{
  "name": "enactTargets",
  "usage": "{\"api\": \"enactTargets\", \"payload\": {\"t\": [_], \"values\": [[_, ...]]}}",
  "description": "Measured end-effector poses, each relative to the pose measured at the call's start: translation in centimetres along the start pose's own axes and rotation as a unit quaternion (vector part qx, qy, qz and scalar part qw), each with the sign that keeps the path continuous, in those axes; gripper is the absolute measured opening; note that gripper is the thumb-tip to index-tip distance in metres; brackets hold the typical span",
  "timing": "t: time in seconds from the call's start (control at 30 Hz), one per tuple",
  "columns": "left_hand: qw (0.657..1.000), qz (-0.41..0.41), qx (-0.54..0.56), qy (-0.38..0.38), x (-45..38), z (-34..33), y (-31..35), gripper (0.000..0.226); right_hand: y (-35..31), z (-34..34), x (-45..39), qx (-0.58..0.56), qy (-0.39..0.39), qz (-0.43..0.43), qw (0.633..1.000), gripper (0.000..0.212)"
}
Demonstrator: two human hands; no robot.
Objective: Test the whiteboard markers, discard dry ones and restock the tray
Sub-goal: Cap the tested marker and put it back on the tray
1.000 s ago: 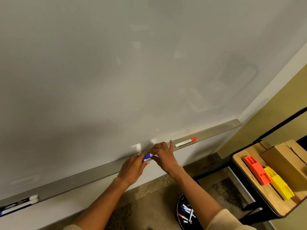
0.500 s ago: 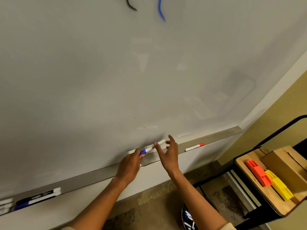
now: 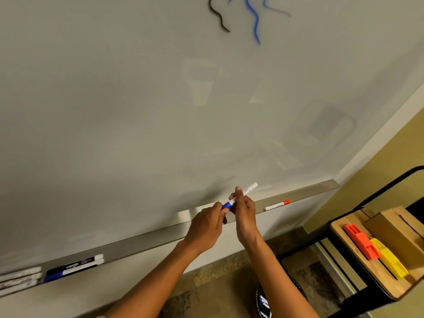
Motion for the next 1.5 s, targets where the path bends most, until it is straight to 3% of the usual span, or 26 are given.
{"api": "enactTargets", "payload": {"t": [0.13,0.33,0.43,0.53,0.6,0.8,1.03,1.23,1.33,1.5], "values": [[0.998,0.025,0.06,-0.014,-0.8,0.2,2.4,0.033,-1.7,1.3,-0.4,-0.025,0.047,-0.014,0.998,0.047],[0.989,0.071,0.129,-0.028,-2.1,-0.2,4.8,0.038,-3.6,2.5,-0.9,-0.079,0.088,-0.062,0.991,0.042],[0.975,0.095,0.195,-0.044,-0.4,-0.8,4.1,0.048,-4.2,9.6,-3.0,-0.18,0.202,-0.099,0.957,0.032],[0.977,0.095,0.189,-0.019,1.7,0.1,2.7,0.043,-6.6,16.6,-5.3,-0.163,0.266,-0.082,0.946,0.03],[0.975,0.08,0.202,0.04,0.9,1.4,2.6,0.039,-8.0,16.9,-6.4,-0.193,0.241,-0.052,0.95,0.031],[0.96,-0.024,0.221,0.172,-3.3,6.8,7.0,0.04,-10.8,8.3,-5.4,-0.276,0.051,0.003,0.96,0.035],[0.93,-0.156,0.153,0.295,-5.5,16.0,11.5,0.028,-18.5,1.3,-1.4,-0.29,-0.113,0.121,0.942,0.026],[0.854,-0.277,0.016,0.44,-4.0,23.6,16.3,0.021,-26.8,-1.0,1.9,-0.199,-0.124,0.27,0.934,0.039],[0.827,-0.283,-0.048,0.484,-4.4,25.9,17.5,0.017,-30.1,-2.2,2.8,-0.136,-0.105,0.352,0.92,0.044],[0.798,-0.263,-0.169,0.515,-6.7,26.9,16.1,0.019,-33.6,-3.4,3.5,-0.094,-0.073,0.45,0.885,0.036]]}}
Point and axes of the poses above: each hand's wrist, its own x-axis away from the middle knuckle, its own z-axis out of the back of the hand, y = z × x, the point moved 10 cm from there along -x, towards the middle knuckle, and after that the axes turned 1 degree about y, right-handed, at the moved point
